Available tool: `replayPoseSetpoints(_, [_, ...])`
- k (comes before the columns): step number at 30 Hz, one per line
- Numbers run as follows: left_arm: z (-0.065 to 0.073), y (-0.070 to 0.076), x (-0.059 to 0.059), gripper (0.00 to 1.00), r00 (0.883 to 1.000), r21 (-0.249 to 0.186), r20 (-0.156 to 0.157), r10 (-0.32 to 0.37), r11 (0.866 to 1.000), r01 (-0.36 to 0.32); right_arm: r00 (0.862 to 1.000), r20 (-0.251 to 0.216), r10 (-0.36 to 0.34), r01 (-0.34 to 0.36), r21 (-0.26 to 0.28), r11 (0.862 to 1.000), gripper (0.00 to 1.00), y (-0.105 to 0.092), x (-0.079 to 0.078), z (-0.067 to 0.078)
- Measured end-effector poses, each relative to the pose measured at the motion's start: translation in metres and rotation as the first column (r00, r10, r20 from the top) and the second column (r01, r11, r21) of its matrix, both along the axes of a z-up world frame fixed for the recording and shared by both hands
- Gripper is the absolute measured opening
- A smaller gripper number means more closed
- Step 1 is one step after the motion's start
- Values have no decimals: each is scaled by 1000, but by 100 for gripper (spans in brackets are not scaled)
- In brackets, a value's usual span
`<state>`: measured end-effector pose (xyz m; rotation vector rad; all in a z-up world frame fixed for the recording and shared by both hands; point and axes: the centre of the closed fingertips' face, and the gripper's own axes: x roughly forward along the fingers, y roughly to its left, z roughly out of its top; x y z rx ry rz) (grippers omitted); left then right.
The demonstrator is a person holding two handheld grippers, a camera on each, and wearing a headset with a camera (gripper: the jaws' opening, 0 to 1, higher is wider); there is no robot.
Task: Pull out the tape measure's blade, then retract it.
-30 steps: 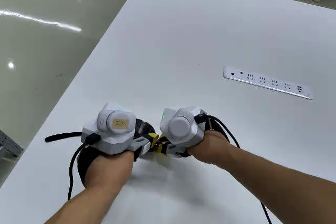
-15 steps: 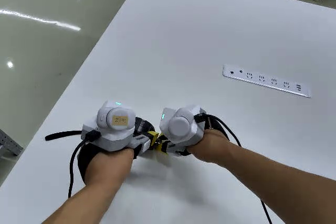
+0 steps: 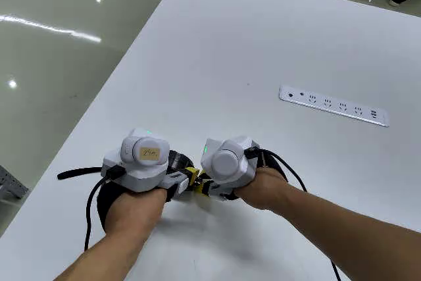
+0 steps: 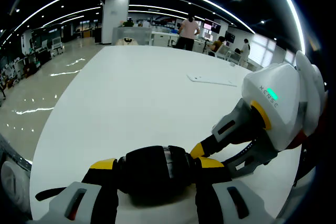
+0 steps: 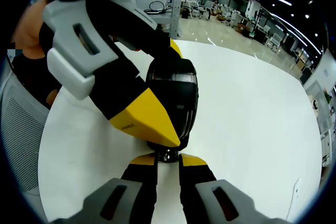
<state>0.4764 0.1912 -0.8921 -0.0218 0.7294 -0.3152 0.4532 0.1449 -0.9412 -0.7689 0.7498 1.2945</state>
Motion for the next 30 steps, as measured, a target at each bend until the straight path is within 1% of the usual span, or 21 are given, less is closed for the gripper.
replayPoseSetpoints(5, [0, 0, 0, 57, 1000, 1, 0, -7, 1000, 7, 1000, 1, -11, 11, 5, 1000, 15, 0, 0, 0])
replayPoseSetpoints(9, [-1, -1, -1, 58, 1000, 11, 0, -20, 1000, 20, 1000, 10, -6, 6, -4, 1000, 16, -1, 0, -1])
replayPoseSetpoints(15, [-1, -3, -2, 62, 1000, 9, -2, -24, 1000, 24, 1000, 4, -24, 24, 0, 1000, 16, 0, -1, 1])
replayPoseSetpoints(18, [-1, -4, -3, 64, 1000, 13, -2, -27, 1000, 27, 999, -4, -42, 42, -1, 999, 18, -2, -1, 0])
replayPoseSetpoints(22, [0, -2, -3, 66, 1000, 17, 0, -28, 999, 28, 997, -19, -73, 73, 10, 997, 19, -5, -2, 0])
replayPoseSetpoints(25, [2, -1, -4, 67, 999, 20, 4, -35, 999, 35, 994, -33, -105, 105, 27, 994, 20, -5, -1, 2])
replayPoseSetpoints(30, [6, 1, -5, 67, 999, 22, 17, -40, 999, 39, 991, -36, -127, 128, 38, 991, 22, -4, -2, 5])
